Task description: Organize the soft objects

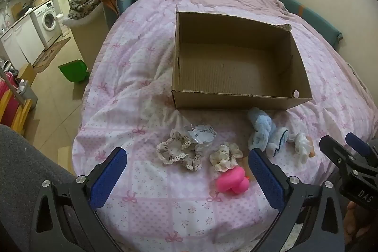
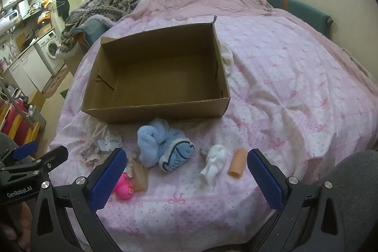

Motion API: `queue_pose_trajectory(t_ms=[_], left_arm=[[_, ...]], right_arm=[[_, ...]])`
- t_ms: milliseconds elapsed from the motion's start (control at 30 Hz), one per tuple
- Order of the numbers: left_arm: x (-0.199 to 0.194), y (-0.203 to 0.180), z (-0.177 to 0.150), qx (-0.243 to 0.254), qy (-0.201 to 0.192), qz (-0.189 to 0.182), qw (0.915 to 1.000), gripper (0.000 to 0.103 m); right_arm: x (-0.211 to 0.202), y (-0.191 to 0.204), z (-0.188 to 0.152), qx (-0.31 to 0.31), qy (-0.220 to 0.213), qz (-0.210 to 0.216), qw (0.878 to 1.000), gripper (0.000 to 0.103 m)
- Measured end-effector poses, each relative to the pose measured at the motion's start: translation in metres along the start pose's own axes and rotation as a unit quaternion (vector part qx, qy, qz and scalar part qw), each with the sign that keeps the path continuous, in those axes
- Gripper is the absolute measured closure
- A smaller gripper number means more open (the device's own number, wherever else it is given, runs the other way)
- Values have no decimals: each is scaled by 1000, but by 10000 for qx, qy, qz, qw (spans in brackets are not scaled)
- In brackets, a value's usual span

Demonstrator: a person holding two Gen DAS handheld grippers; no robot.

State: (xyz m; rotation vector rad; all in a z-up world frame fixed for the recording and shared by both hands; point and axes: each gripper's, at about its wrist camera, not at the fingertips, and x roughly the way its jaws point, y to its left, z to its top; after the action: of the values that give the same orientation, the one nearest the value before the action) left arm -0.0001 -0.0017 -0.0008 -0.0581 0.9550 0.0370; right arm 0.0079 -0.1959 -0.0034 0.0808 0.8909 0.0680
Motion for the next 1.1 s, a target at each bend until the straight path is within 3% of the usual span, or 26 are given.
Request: queue_pose_trajectory(t_ms=[1100], left_arm=[[-2,7,4,-3,-26,9,10000,0]], right_arm=[[-1,6,1,45,42,85,9999,0]])
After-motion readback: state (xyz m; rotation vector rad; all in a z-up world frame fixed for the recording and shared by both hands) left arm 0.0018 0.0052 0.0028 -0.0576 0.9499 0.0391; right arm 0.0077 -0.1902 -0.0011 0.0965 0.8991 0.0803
